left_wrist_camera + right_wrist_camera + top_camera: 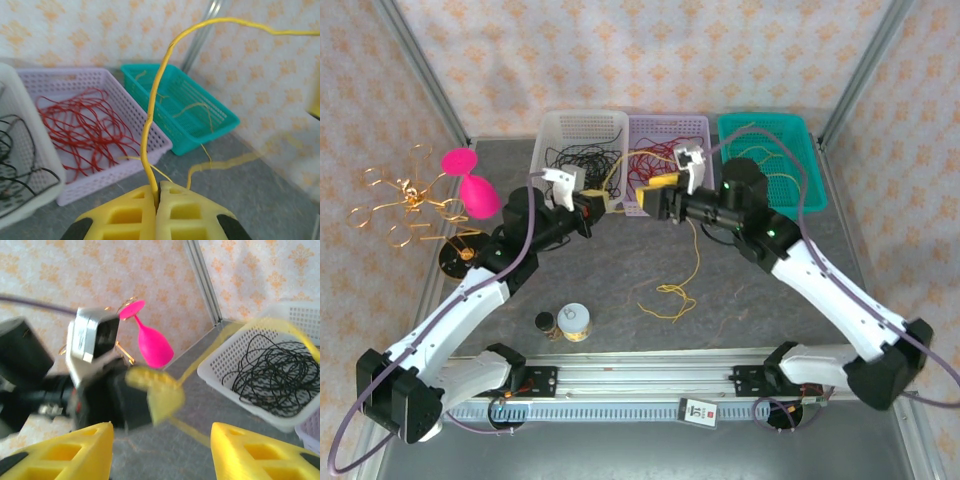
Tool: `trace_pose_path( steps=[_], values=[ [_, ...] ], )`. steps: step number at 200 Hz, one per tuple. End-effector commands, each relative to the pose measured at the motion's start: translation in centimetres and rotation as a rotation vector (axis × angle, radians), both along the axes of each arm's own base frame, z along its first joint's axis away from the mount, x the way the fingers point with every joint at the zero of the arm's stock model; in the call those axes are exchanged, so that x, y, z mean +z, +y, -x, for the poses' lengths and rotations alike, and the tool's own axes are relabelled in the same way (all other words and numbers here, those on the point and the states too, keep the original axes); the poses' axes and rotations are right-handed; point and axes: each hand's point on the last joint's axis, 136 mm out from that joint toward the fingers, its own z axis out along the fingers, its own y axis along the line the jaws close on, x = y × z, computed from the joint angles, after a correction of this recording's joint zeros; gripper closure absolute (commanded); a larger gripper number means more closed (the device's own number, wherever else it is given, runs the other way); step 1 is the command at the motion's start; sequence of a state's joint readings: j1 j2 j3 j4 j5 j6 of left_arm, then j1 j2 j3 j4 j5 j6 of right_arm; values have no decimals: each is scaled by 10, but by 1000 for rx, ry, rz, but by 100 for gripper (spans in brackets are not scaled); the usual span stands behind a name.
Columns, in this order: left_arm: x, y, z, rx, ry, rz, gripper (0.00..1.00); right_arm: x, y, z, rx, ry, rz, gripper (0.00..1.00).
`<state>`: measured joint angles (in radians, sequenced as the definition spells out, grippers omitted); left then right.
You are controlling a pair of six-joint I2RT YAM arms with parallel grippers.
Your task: Untangle the cables
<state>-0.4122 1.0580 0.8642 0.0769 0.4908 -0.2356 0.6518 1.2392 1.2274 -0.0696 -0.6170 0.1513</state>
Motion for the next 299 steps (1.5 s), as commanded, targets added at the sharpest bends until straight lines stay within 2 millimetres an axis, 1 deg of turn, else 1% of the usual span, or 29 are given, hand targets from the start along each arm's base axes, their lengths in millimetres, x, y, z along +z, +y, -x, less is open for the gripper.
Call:
trace_pose_path(
  steps=[1,12,23,32,49,72,85,102,112,135,150,165,186,188,200,207,209,212,215,219,228,234,239,252,259,265,278,282,299],
  values=[
    [3,-5,6,-24,-19,-10,100,2,17,-24,-19,74,-112,46],
    [1,-5,5,-16,-19,0,100,8,27,-25,15,123,-222,46],
    [0,-5,5,-7,-15,11,100,10,31,-29,-23,147,-310,46],
    [0,-4,3,5,-14,16,100,10,37,-29,-55,142,-337,46],
    [2,-3,0,24,-20,25,100,-4,45,-42,-161,190,-331,45],
    [5,-3,-1,24,-25,25,100,-18,56,-52,-170,257,-365,45],
    [4,-4,-1,24,-24,23,100,-26,59,-61,-199,279,-365,48],
    [4,-2,-1,36,-28,21,100,-39,58,-74,-263,309,-349,52],
    [4,0,-2,51,-30,18,100,-45,56,-79,-296,326,-355,52],
    [3,-1,-1,51,-28,7,100,-48,56,-87,-329,325,-351,50],
    [-1,3,-3,74,-18,-9,100,-44,40,-91,-407,282,-321,46],
    [-4,15,-8,149,-6,-33,100,-31,13,-89,-483,216,-298,44],
    [-9,36,-15,272,5,-65,100,-8,-32,-84,-582,117,-225,40],
    [-9,37,-15,281,5,-69,100,-9,-37,-84,-596,114,-208,40],
    [-11,43,-18,318,9,-81,100,2,-77,-80,-707,74,-158,39],
    [-11,43,-18,318,6,-79,100,9,-95,-75,-744,50,-147,38],
    [-11,43,-18,317,6,-78,100,12,-99,-73,-747,42,-145,38],
    [-11,42,-18,316,6,-74,100,9,-101,-74,-750,39,-132,38],
    [-11,42,-18,315,5,-72,100,18,-108,-67,-745,19,-144,38],
    [-11,42,-19,318,7,-67,100,21,-110,-63,-733,3,-135,38],
    [-11,41,-21,320,10,-58,100,28,-100,-52,-636,-44,-101,41],
    [-12,39,-22,315,16,-52,100,28,-86,-44,-538,-73,-69,42],
    [-10,37,-23,308,18,-45,100,26,-69,-33,-416,-102,-36,43],
    [-8,29,-25,272,27,-27,100,11,-26,0,-98,-150,23,44],
    [-7,24,-26,254,30,-18,100,3,-9,18,33,-188,51,44],
    [-5,21,-27,241,35,-7,100,-6,1,27,106,-221,73,44],
    [-2,17,-27,223,47,14,100,-19,13,36,160,-342,131,45],
    [-1,16,-26,218,50,19,100,-33,20,34,182,-371,172,45],
    [2,13,-24,199,65,43,100,-56,27,30,207,-544,255,44]
  ],
)
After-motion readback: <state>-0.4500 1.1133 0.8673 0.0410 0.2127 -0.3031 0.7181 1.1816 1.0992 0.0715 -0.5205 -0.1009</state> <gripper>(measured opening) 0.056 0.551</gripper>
